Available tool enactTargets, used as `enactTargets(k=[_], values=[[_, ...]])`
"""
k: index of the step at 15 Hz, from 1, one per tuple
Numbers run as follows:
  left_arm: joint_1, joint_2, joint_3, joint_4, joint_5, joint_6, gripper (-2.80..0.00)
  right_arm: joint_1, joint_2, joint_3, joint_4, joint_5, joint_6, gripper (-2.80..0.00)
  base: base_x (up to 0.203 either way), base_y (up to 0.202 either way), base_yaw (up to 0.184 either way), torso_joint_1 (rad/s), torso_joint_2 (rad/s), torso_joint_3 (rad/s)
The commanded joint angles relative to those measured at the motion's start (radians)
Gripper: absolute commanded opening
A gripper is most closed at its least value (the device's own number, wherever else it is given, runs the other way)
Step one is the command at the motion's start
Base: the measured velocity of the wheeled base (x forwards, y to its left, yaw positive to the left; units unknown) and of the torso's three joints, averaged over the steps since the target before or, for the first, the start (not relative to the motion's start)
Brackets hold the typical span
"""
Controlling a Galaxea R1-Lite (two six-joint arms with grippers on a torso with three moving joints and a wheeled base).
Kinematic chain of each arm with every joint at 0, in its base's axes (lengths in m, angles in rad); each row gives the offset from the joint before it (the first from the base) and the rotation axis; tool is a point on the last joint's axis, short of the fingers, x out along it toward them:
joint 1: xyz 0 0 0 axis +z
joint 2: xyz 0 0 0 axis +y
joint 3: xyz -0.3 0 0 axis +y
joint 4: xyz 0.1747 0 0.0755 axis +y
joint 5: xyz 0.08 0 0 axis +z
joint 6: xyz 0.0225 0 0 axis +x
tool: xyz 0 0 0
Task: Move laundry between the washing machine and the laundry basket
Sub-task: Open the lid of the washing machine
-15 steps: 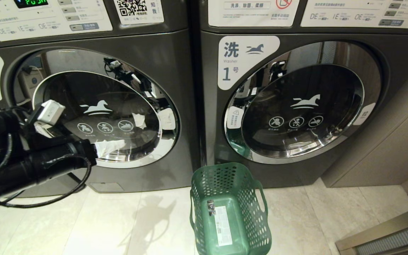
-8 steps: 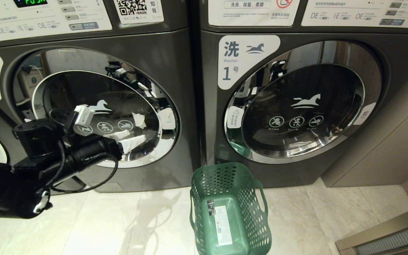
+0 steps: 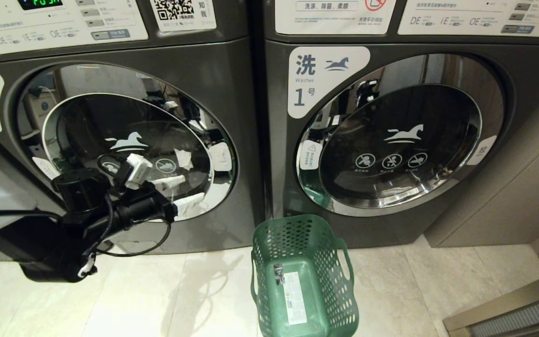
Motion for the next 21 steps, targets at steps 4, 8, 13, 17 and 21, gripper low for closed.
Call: enactTargets(k=[4,8,13,17,21], values=[[-0.010,0.084,-0.123,-0.048,0.114,0.019,0.00,0.000,0.002,0.000,0.000,0.000,-0.001,-2.80,0.000,0.000,0.000,0.000,0.00,0.000],[-0.014,0.114,-0.155,-0.045,0.116,0.010,0.00,0.000,0.002,0.000,0.000,0.000,-0.001,-2.80,0.000,0.000,0.000,0.000,0.00,0.000],[-0.053,0.177,-0.258,-0.043,0.122,-0.003,0.00,0.000,0.002,0.000,0.000,0.000,-0.001,-2.80,0.000,0.000,0.000,0.000,0.00,0.000],[-0.076,0.215,-0.322,-0.026,0.129,-0.002,0.00,0.000,0.002,0.000,0.000,0.000,-0.001,-2.80,0.000,0.000,0.000,0.000,0.00,0.000],[-0.095,0.244,-0.381,-0.018,0.157,-0.026,0.00,0.000,0.002,0.000,0.000,0.000,-0.001,-2.80,0.000,0.000,0.000,0.000,0.00,0.000]])
